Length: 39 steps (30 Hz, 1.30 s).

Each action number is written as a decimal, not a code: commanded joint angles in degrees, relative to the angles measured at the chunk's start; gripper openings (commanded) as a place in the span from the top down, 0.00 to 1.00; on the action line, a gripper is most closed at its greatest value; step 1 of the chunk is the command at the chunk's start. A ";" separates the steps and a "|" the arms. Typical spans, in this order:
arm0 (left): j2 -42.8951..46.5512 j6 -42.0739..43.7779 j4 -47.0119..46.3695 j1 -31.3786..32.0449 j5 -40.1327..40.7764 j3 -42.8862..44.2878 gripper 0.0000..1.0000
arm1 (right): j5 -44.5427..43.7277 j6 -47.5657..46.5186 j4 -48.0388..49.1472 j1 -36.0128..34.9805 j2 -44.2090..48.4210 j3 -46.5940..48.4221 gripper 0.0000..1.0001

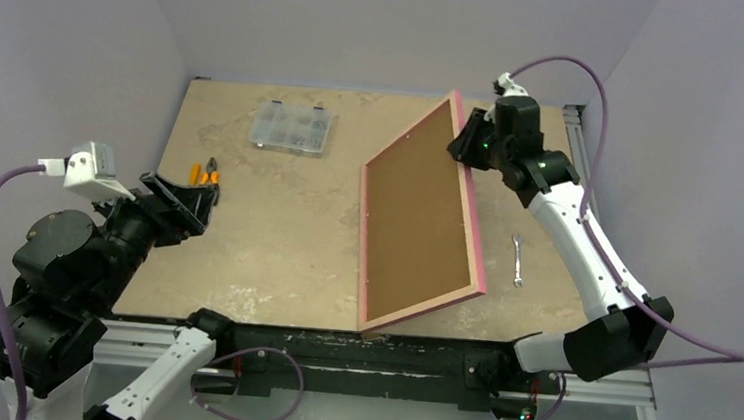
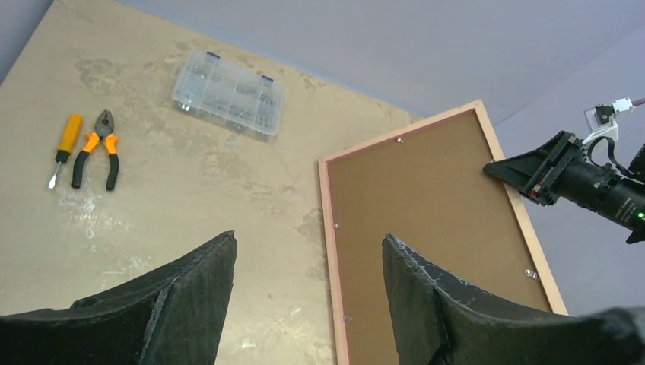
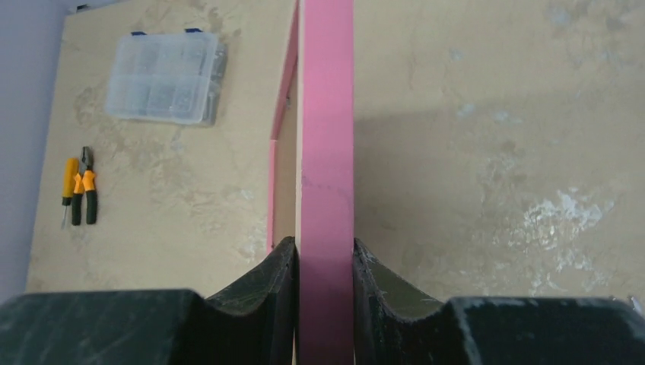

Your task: Take the photo out of the frame

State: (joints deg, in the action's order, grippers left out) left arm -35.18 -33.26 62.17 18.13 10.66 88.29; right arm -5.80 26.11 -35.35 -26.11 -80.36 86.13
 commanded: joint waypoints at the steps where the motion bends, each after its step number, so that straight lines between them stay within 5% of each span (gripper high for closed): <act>1: 0.67 0.25 -1.87 0.06 -2.97 -2.73 0.32 | 21.18 2.72 9.12 9.22 3.33 -9.16 1.00; 5: 0.99 -0.43 -2.49 0.06 -4.36 -5.83 0.32 | 23.83 3.43 14.17 14.40 3.58 -17.95 1.00; 18: -0.57 -4.97 -7.92 0.06 -15.61 -20.41 0.34 | 21.11 10.09 30.89 14.71 2.82 -35.82 1.00; 31: 0.34 -7.25 -9.33 0.06 -18.71 -29.73 0.32 | 23.67 14.30 43.85 11.10 -5.01 -42.77 1.00; 39: -0.57 -8.01 -10.16 0.04 -19.88 -30.28 0.33 | 15.09 21.36 50.68 7.52 -9.26 -45.80 1.00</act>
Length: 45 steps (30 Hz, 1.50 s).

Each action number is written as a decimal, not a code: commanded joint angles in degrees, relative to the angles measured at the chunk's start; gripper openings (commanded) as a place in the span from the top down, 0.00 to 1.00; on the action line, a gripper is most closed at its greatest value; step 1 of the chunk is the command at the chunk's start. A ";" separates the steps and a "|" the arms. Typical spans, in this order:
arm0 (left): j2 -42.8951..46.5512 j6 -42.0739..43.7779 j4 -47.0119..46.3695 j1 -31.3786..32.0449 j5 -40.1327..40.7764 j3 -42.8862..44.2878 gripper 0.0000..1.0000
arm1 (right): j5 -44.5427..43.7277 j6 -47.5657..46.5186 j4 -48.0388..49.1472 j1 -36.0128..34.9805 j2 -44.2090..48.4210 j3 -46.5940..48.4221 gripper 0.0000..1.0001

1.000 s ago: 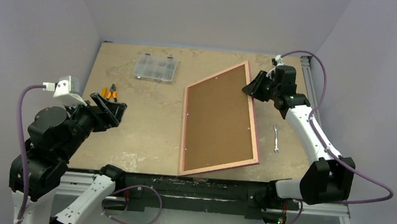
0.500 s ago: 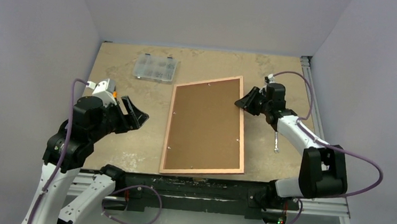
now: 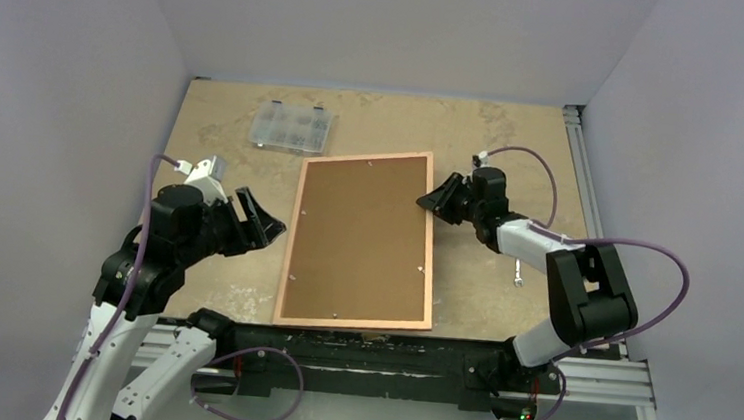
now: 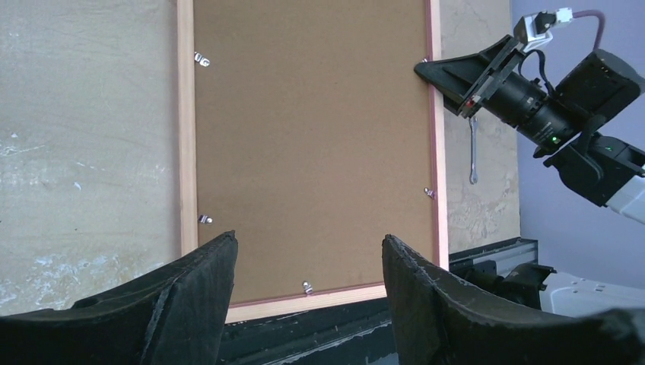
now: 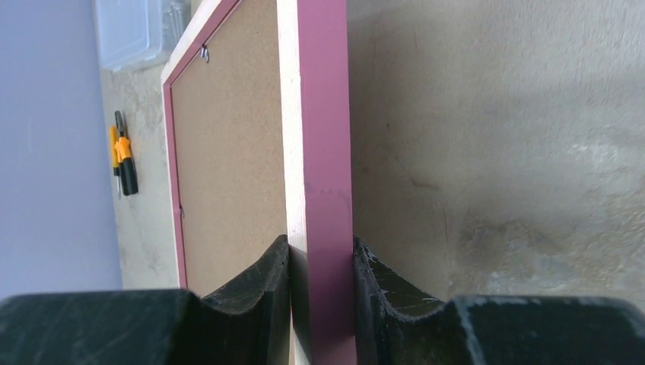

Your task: Take the photo out of the frame

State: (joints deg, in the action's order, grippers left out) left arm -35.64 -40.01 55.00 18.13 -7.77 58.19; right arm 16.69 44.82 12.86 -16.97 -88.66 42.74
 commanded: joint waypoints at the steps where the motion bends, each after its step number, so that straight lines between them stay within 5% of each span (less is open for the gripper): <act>1: -0.01 -1.28 -3.00 0.06 -1.34 -0.19 0.33 | -9.09 3.56 2.59 -1.74 -1.17 -2.61 1.00; 13: -0.49 -0.06 -3.00 0.05 -0.68 -0.10 0.33 | -16.46 13.41 7.55 -3.17 -9.79 1.32 1.00; 22: -0.36 2.70 -1.37 0.04 0.72 0.60 0.32 | -14.27 5.85 1.27 -3.98 -17.63 15.14 1.00; 32: -0.37 1.17 -3.74 0.06 -2.07 -3.43 0.32 | -10.32 7.70 12.85 -8.39 -15.62 2.10 1.00; 45: 0.48 -0.19 -3.17 0.06 -2.73 -5.41 0.32 | -6.77 3.26 12.22 -10.05 -20.40 4.67 0.98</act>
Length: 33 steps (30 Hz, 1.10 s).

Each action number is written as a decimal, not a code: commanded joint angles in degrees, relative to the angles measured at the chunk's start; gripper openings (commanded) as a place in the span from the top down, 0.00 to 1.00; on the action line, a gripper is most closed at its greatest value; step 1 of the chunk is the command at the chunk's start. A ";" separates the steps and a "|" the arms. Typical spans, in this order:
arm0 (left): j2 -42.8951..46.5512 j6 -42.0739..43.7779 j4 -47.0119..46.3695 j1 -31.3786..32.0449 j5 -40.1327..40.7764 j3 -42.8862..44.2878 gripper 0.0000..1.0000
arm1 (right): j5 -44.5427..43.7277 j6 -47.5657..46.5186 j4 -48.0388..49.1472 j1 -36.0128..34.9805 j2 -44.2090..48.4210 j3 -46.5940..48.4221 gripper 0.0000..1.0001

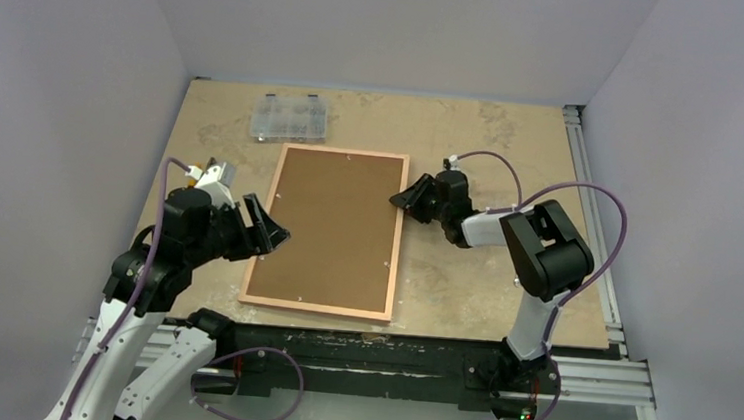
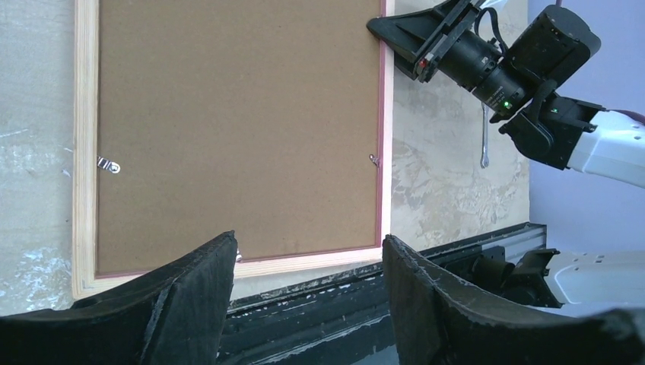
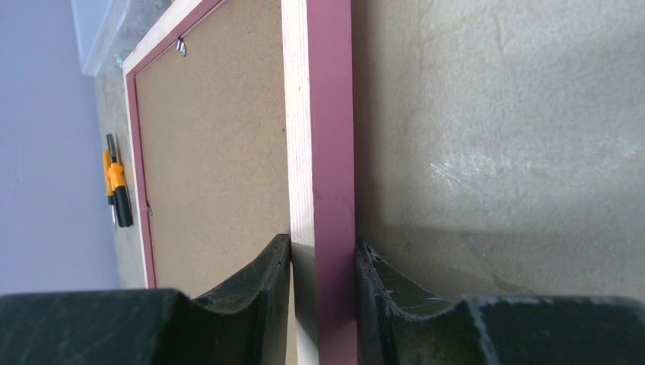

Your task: Take the photo out of the frame

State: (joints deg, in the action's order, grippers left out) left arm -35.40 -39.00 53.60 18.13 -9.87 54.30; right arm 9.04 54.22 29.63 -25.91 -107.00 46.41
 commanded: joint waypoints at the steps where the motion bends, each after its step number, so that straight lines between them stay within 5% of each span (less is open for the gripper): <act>1: 0.33 -1.51 -2.03 0.06 -0.60 -1.85 0.32 | 0.83 -6.50 -5.01 -1.22 -2.07 1.13 0.95; 10: 0.12 -2.12 -2.55 0.05 -1.60 -3.70 0.33 | 0.26 -8.84 -9.13 -1.88 -3.14 3.81 0.75; 18: -0.93 -2.58 -3.97 0.06 -3.43 -5.13 0.28 | -8.83 -17.46 -27.14 -4.19 -1.15 10.61 0.45; 24: -2.07 -5.57 -4.70 0.06 -5.35 -7.58 0.23 | -14.20 -24.08 -32.62 -4.39 3.38 10.58 0.38; 28: -2.84 -6.60 -4.72 0.06 -5.11 -7.86 0.21 | -17.29 -26.31 -35.05 -6.46 11.60 7.01 0.34; 33: -9.16 -4.85 -4.66 -3.52 -6.50 -5.32 0.10 | -12.30 -25.89 -26.67 -13.12 23.70 -5.85 0.27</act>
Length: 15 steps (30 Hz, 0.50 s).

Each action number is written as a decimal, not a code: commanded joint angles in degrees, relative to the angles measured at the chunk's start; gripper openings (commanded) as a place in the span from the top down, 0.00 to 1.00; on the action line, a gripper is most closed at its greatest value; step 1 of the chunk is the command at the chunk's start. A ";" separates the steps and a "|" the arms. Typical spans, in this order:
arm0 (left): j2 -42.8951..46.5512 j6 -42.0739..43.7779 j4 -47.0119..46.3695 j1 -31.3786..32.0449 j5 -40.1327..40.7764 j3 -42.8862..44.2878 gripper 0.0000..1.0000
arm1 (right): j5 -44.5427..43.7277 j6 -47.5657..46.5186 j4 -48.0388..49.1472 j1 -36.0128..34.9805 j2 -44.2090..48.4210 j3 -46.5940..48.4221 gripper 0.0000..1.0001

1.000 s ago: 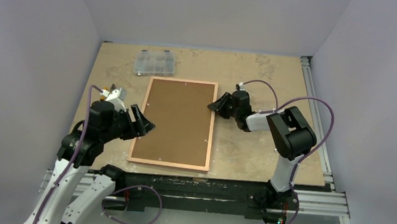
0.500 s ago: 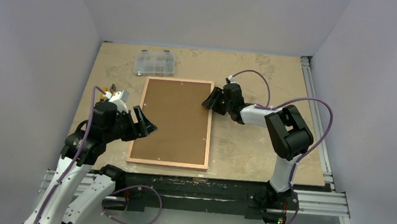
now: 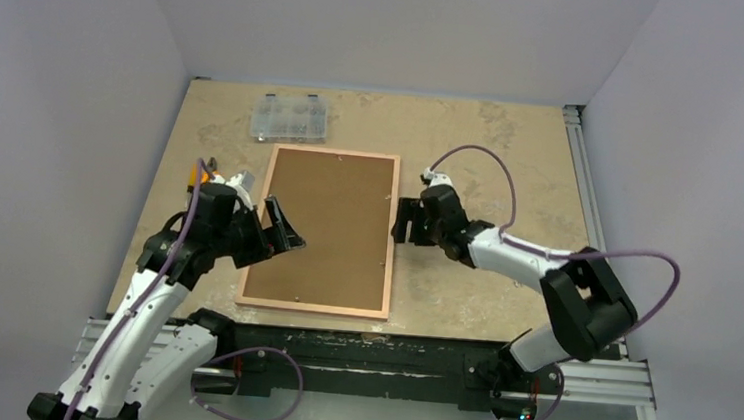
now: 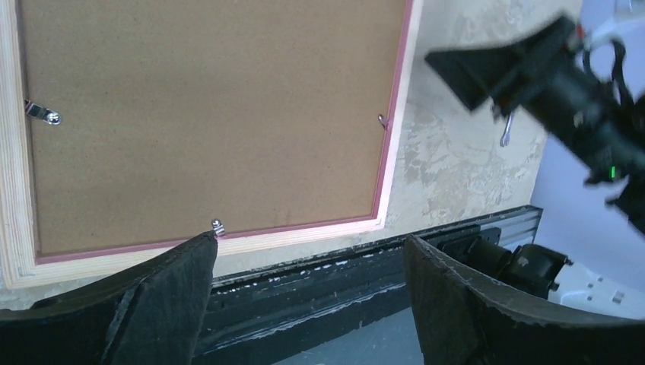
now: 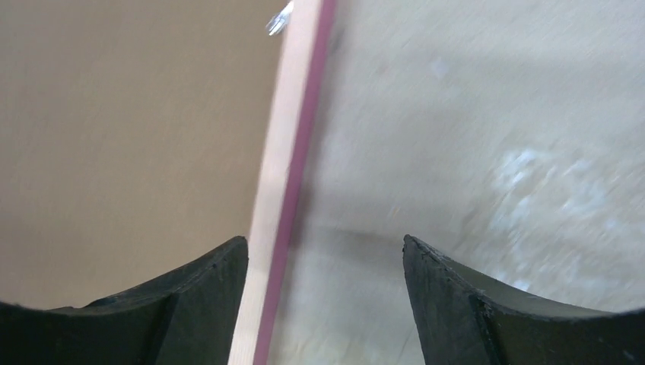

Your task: Take the photo out of the frame

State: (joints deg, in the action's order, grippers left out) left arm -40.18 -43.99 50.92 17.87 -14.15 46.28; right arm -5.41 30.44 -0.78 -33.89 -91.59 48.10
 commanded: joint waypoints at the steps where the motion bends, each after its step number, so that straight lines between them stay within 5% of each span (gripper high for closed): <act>1: -5.78 0.13 -1.43 -5.77 -2.67 3.32 0.05 | 4.16 -2.13 5.63 -5.70 9.44 -9.66 0.26; 11: -24.06 4.55 -4.19 -31.96 -12.21 14.25 0.00 | 18.20 -0.28 13.67 -6.13 14.74 -18.32 0.38; 15: -30.14 15.63 -6.98 -32.67 0.13 19.84 0.00 | 19.74 2.86 17.98 -7.24 19.74 -22.22 0.38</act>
State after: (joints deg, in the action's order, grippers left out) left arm -66.96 -38.85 48.62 -13.87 -21.32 60.84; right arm 10.07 30.06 10.37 -40.18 -76.97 28.58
